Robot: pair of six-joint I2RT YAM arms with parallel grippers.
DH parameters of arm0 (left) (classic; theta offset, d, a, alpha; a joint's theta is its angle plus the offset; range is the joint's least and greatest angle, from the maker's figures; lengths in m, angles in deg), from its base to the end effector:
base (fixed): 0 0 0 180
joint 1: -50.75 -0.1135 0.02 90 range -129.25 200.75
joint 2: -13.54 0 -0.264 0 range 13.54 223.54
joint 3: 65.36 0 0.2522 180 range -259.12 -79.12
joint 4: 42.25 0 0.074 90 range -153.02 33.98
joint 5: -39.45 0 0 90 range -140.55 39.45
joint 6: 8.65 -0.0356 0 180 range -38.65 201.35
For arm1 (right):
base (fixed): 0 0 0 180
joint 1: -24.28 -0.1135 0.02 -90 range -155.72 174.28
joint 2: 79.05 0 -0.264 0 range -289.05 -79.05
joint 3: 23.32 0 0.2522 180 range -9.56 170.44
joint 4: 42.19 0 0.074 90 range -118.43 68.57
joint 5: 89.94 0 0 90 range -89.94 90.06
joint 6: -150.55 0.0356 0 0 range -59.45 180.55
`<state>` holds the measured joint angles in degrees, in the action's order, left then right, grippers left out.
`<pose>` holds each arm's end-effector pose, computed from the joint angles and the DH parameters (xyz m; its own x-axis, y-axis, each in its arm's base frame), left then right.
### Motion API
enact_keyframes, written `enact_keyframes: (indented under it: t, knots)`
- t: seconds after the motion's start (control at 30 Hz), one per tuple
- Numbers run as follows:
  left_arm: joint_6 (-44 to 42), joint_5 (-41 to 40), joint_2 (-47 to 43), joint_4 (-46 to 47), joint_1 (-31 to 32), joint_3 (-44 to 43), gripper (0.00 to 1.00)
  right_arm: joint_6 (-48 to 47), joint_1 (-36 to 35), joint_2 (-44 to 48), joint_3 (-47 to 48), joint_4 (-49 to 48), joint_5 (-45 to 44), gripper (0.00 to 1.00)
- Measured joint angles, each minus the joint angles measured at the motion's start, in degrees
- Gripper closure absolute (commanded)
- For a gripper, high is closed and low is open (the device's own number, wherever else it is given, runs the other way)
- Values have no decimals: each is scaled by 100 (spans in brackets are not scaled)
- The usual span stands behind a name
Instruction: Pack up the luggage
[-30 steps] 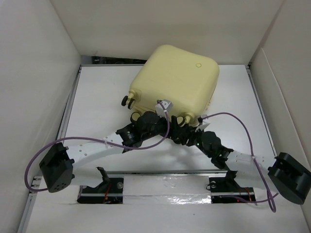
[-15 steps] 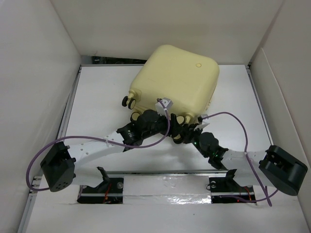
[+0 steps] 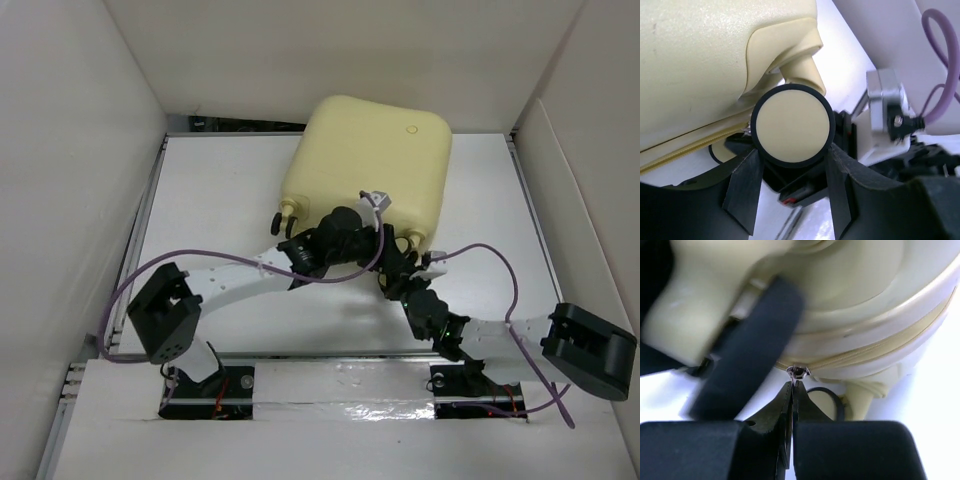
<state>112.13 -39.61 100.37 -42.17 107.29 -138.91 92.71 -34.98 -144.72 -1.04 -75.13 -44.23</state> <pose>0.1912 -0.3015 0.2943 -0.5795 -0.0345 -0.8143 0.7268 0.4301 -0.5355 0.1197 0.1526 0.1628 -0.2191 0.3769 -0.8999 -0.1743 0.8924 0.4162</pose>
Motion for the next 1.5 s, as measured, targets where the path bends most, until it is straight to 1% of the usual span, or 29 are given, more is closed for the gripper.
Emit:
enact_keyframes:
  t: [0.13, 0.23, 0.27, 0.33, 0.37, 0.47, 0.57, 0.67, 0.73, 0.8, 0.83, 0.87, 0.9, 0.97, 1.03, 1.07, 1.17, 1.23, 1.4, 1.43, 1.5]
  knots:
    - [227, 455, 813, -358, 66, -951, 55, -37, -155, -527, 188, -271, -778, 100]
    - [299, 647, 1362, -564, 142, -1578, 43, -74, -177, -1014, 396, -787, -1137, 100]
    - [262, 688, 1475, -614, 129, -1698, 35, -33, -177, -1141, 409, -981, -1261, 100]
    - [7, 560, 1556, -734, 111, -1902, 28, -26, -186, -1318, 435, -1362, -1451, 100]
    - [-59, 496, 1556, -807, 101, -1969, 23, -28, -195, -1368, 474, -1453, -1502, 100]
    - [-98, 332, 1497, -855, 39, -1978, 18, -42, -223, -1414, 516, -1578, -1517, 100]
    - [-28, 103, 1156, -570, -33, -1515, 12, -219, -317, -1311, 505, -1445, -1290, 100]
    - [127, -136, 304, -273, -240, -730, 11, -319, -411, -1023, 413, -1172, -800, 100]
    - [168, -264, -505, -146, -573, -256, 11, -350, -411, -741, 337, -951, -522, 100]
    - [166, -442, -1311, -92, -1010, 26, 11, -417, -352, -420, 251, -732, -269, 100]
    - [157, -518, -1672, -70, -1244, 131, 12, -459, -280, -262, 214, -610, -142, 100]
    - [120, -586, -2017, -92, -1451, 216, 18, -507, -186, -116, 173, -509, 4, 100]
    - [94, -667, -2343, -155, -1600, 275, 20, -542, -138, -42, 157, -413, 138, 100]
    - [-4, -881, -2848, -442, -1746, 328, 20, -592, 79, 247, 70, -256, 402, 100]
    - [-111, -1303, -3244, -929, -1838, 330, 19, -645, 210, 479, -7, -111, 643, 100]
    - [-170, -1502, -3375, -1207, -1904, 330, 16, -654, 258, 588, -22, -7, 739, 100]
    - [-358, -1956, -3471, -2028, -2282, 330, 14, -673, 339, 850, -46, 278, 979, 100]
    - [-529, -2022, -3351, -2476, -2522, 330, 12, -684, 354, 898, -48, 348, 1093, 100]
    - [-1032, -1602, -2647, -2881, -2588, 476, 11, -708, 382, 901, -48, 350, 1222, 100]
    - [-1113, -1513, -2505, -2942, -2586, 481, 12, -713, 385, 901, -48, 352, 1226, 100]
    - [-1244, -1346, -2280, -2973, -2586, 481, 18, -715, 387, 901, -48, 358, 1239, 100]
